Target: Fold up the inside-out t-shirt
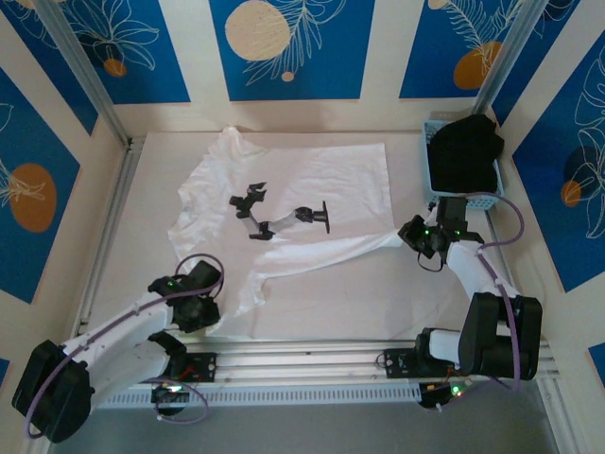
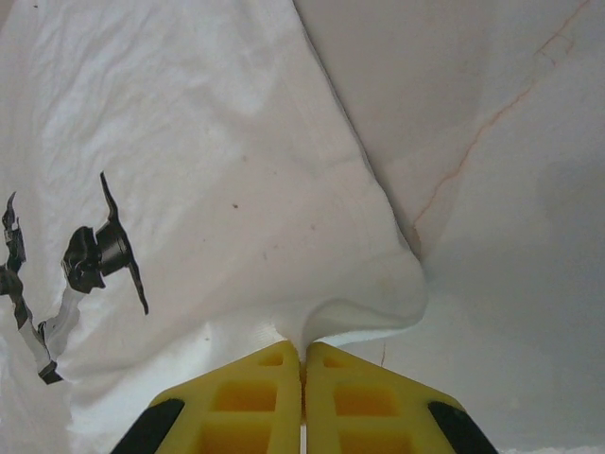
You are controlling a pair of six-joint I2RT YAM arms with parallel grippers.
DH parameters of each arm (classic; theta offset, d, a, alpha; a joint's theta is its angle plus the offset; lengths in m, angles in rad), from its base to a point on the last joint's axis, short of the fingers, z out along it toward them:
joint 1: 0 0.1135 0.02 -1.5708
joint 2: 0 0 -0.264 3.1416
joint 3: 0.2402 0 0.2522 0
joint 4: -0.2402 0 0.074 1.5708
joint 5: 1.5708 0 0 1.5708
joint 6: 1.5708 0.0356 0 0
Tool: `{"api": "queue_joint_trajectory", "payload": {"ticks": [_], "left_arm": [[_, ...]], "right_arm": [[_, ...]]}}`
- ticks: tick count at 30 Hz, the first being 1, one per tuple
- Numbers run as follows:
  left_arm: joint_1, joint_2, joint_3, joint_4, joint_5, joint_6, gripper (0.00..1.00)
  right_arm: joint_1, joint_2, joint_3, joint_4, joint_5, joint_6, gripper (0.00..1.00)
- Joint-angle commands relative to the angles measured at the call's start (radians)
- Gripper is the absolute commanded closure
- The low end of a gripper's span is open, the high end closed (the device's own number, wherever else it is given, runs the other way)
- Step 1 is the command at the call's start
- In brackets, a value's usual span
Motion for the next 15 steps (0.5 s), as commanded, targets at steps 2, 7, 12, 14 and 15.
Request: {"api": "queue_joint_trajectory", "payload": {"ticks": [2, 7, 12, 14, 15], "left_arm": [[-0.013, 0.033, -0.049, 0.108, 0.084, 0.009, 0.82], [-0.013, 0.012, -0.048, 0.123, 0.067, 0.011, 0.98], [-0.012, -0.054, -0.037, 0.102, 0.004, 0.012, 1.00], [-0.011, -0.095, -0.020, 0.088, -0.036, 0.015, 1.00], [-0.009, -0.118, -0.004, 0.080, -0.060, 0.028, 1.00]], "right_arm": [[-0.005, -0.027, -0.003, 0.001, -0.020, -0.007, 0.93], [-0.005, -0.027, -0.012, 0.008, -0.022, -0.005, 0.93], [-0.003, -0.031, -0.014, 0.004, -0.017, -0.007, 0.93], [-0.005, -0.037, -0.013, -0.001, -0.015, -0.008, 0.93], [-0.005, -0.042, -0.011, -0.002, -0.016, -0.009, 0.93]]}}
